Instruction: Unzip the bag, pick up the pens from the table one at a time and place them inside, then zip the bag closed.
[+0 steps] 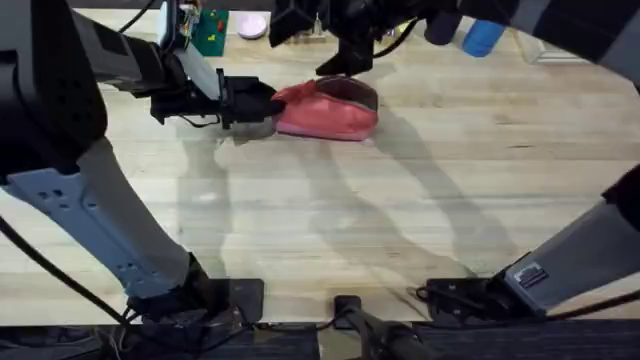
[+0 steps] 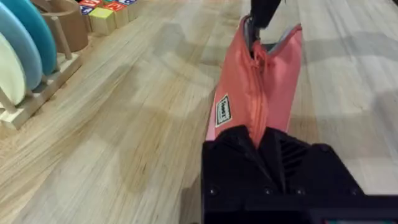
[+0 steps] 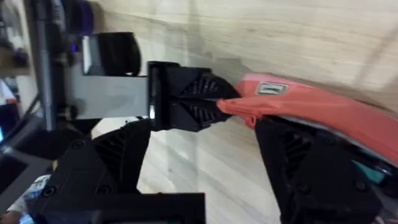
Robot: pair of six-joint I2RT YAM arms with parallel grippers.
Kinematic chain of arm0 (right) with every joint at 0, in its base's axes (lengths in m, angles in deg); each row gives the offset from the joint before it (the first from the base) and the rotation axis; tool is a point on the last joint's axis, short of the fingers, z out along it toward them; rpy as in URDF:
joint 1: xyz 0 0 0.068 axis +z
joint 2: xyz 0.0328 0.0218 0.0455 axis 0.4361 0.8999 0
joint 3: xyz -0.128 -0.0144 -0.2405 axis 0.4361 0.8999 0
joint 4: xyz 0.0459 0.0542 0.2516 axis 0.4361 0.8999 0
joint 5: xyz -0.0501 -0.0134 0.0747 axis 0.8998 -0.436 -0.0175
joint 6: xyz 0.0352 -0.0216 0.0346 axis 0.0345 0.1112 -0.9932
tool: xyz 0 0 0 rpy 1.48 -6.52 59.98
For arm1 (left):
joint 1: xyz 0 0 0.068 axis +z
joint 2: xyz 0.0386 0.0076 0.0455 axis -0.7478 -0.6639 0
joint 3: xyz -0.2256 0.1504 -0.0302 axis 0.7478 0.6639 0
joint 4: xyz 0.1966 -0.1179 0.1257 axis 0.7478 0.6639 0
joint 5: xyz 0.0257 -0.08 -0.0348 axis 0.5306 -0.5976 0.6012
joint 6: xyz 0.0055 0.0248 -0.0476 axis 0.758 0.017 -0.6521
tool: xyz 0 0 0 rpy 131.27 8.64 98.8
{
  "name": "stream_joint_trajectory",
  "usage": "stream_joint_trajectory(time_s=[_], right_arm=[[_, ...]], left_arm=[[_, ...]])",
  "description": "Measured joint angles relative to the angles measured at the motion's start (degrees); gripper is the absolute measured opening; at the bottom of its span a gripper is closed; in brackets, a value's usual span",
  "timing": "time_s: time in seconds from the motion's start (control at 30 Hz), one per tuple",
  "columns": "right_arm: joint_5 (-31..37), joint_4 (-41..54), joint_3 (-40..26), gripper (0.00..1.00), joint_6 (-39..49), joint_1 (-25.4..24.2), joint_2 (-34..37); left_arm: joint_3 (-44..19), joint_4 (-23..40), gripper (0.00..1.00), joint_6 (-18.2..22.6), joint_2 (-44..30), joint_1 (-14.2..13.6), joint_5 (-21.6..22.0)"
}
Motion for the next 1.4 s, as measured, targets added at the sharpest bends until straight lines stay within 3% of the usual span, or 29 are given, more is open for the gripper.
stream_joint_trajectory(time_s=[0.47, 0.57, 0.77, 0.9, 1.23, 1.4], right_arm=[[-2.15, 0.35, 0.0, 0.996, 2.53, 0.16, -1.0], [2.43, 3.47, 0.02, 0.995, 3.67, 0.95, -3.29], [19.98, 10.9, 0.02, 0.995, 6.23, 5.2, -11.99], [26.87, 16.68, 0.02, 0.995, 6.93, 6.51, -17.34], [33.9, 27.27, 1.24, 0.992, 9.95, 5.73, -26.4], [31.1, 25.83, 9.56, 0.993, 12.64, 0.11, -34.82]], left_arm=[[0.0, 0.01, 0.042, 0.0, 0.0, 0.0, 0.01], [0.0, 0.02, 0.042, 0.02, 0.0, 0.0, 0.0], [0.0, 0.02, 0.041, 0.0, 0.0, 0.0, 0.0], [0.0, 0.01, 0.041, 0.0, 0.0, 0.0, 0.01], [0.0, 0.02, 0.042, 0.0, 0.0, 0.02, 0.01], [0.0, 0.02, 0.042, 0.0, 0.0, 0.02, 0.0]])
